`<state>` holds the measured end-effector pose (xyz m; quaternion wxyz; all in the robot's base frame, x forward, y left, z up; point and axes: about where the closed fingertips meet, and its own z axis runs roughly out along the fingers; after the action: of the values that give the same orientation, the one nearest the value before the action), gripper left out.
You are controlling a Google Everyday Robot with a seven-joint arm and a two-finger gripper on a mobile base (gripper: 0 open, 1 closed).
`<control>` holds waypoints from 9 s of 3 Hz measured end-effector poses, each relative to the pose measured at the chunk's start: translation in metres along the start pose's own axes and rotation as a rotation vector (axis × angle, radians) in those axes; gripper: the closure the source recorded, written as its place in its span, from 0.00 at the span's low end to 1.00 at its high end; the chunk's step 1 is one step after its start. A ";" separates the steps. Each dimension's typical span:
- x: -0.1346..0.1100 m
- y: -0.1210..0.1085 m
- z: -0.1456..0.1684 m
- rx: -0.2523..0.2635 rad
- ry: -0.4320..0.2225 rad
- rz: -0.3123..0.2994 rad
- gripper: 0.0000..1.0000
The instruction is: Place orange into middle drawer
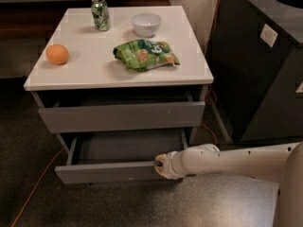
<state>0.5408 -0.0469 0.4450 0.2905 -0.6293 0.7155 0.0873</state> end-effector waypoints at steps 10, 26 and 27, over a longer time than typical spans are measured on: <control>-0.006 0.034 -0.003 -0.037 -0.011 -0.007 0.28; 0.004 -0.060 -0.013 -0.033 -0.006 0.086 1.00; 0.013 -0.060 0.008 -0.044 0.034 0.086 1.00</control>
Offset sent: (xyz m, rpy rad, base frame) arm -0.1821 0.0414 -0.0156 0.0729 0.1483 0.1080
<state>0.5994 -0.0662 0.4461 0.2606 -0.6055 0.7446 0.1048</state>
